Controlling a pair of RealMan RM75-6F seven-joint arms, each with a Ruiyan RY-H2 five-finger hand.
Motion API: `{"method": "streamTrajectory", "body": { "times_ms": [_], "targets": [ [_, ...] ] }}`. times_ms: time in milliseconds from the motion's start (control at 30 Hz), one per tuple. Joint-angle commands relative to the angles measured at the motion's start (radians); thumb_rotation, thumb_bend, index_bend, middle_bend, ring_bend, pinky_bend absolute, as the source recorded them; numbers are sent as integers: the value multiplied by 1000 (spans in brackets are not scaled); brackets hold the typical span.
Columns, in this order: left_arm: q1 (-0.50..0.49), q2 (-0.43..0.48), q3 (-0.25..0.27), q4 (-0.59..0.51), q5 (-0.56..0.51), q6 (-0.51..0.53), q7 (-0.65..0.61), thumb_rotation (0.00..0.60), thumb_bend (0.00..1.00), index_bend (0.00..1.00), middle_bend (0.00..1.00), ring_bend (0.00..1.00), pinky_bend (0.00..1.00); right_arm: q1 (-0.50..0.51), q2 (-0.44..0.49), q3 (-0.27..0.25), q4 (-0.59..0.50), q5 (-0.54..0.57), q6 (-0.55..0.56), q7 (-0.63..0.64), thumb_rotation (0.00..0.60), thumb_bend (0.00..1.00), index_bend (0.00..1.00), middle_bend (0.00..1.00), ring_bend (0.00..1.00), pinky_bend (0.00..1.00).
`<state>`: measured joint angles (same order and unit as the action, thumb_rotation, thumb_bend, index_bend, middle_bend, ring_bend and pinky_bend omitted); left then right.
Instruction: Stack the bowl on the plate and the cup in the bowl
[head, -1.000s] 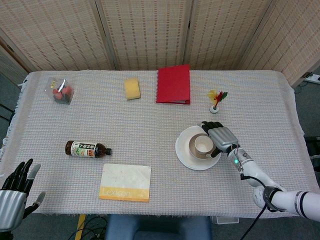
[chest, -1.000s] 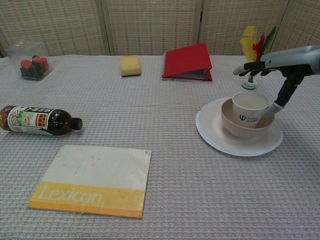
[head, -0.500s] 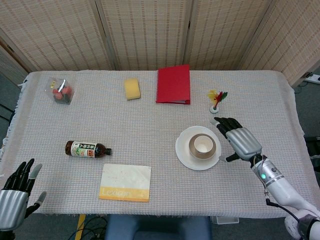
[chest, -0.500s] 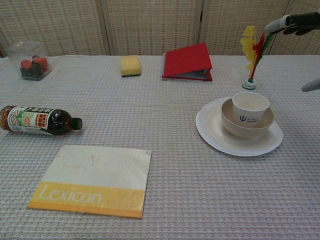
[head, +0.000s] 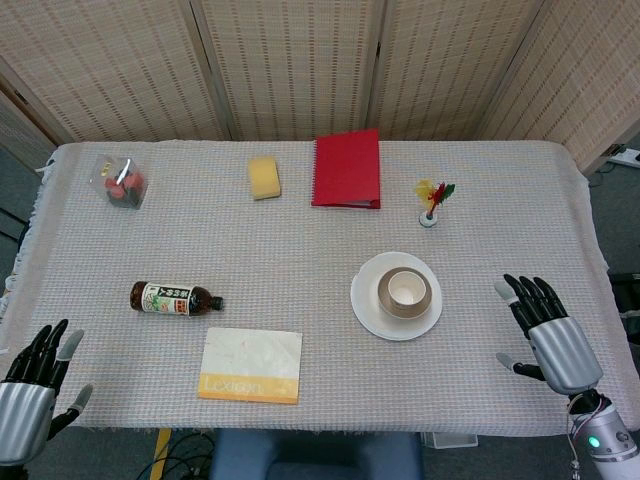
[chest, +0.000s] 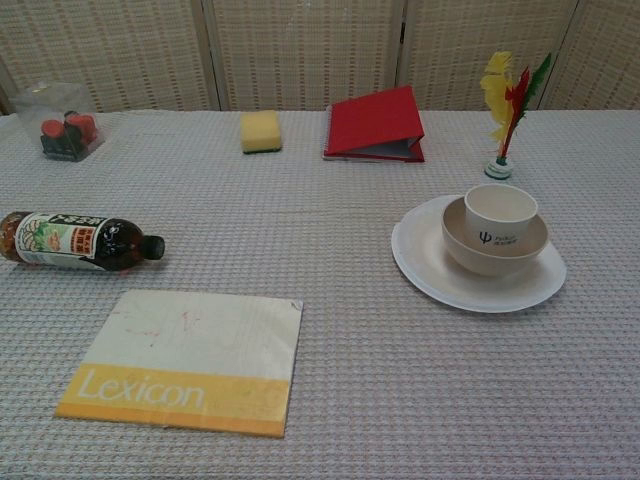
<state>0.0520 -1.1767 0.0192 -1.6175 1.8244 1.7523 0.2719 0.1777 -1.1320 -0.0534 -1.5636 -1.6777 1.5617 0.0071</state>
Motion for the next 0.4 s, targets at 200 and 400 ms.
{"method": "streamTrajectory", "body": {
  "times_ms": [200, 400],
  "targets": [
    [1, -5, -1, 10, 1, 2, 4, 600, 314, 0, 0, 0, 259, -24, -13, -18, 14, -40, 4, -1, 600, 99, 0, 0, 0, 0],
    [-9, -11, -10, 14, -17, -18, 6, 600, 314, 0, 0, 0, 259, -27, -16, -11, 16, -52, 4, -1, 600, 99, 0, 0, 0, 0]
  ]
}}
